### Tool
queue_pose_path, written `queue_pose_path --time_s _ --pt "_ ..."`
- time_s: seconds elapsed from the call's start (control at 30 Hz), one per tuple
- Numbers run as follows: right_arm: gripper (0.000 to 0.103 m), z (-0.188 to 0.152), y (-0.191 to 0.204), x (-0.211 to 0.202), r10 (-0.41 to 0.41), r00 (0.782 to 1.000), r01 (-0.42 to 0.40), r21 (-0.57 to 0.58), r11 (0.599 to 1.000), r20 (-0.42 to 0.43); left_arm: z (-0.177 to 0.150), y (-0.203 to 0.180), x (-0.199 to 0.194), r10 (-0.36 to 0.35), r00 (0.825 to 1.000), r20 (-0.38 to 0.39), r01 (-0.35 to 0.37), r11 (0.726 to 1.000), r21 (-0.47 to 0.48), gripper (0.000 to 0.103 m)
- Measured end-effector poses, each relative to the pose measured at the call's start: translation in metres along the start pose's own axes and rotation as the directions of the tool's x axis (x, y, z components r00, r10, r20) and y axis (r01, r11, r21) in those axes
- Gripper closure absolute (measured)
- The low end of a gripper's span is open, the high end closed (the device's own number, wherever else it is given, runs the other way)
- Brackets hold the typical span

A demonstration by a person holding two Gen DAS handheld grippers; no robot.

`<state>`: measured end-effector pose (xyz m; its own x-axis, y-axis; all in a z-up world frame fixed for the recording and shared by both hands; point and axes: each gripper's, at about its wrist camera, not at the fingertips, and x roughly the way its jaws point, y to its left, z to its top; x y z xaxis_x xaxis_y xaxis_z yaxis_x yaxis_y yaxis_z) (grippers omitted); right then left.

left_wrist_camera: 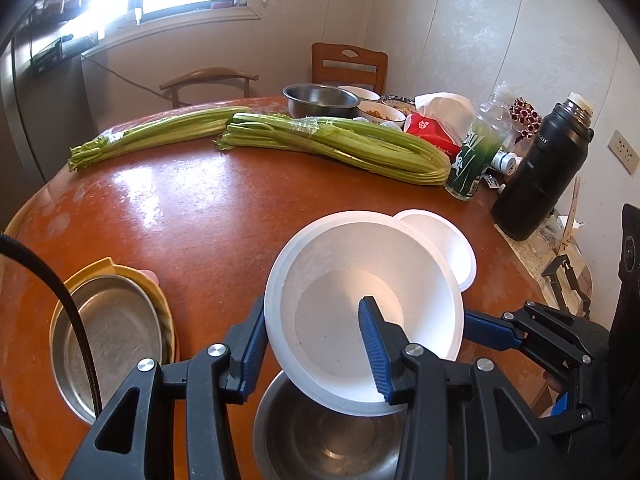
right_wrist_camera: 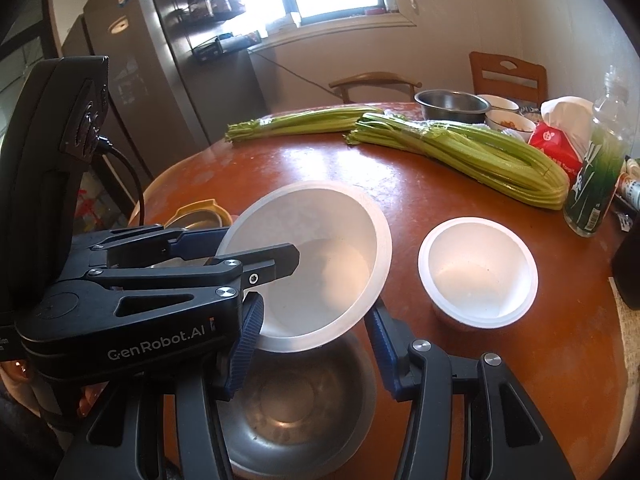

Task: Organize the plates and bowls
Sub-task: 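Carry the white bowl over the steel bowl and lower it inside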

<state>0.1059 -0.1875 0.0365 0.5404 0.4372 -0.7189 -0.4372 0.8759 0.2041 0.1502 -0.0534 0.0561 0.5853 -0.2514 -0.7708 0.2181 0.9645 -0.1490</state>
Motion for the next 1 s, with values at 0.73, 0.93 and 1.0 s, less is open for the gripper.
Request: queue_pose_path --time_s 0.73,0.93,1.0 --pt "0.048 -0.047 0.011 -0.016 0.059 0.996 -0.061 -0.025 0.998 -0.073 -0.048 -0.016 -0.02 0.017 0.999 -0.04 -0.016 1.0 0.017 0.058" --pt "0.048 -0.058 0.015 -0.011 0.065 0.99 -0.071 -0.048 0.996 -0.121 -0.062 -0.012 -0.011 0.013 0.996 -0.084 -0.013 1.0 -0.001 0.058" --pt "0.048 -0.06 0.017 -0.008 0.067 0.988 -0.075 -0.052 0.996 -0.137 -0.064 -0.01 -0.006 0.014 0.995 -0.104 -0.015 1.0 -0.011 0.058"
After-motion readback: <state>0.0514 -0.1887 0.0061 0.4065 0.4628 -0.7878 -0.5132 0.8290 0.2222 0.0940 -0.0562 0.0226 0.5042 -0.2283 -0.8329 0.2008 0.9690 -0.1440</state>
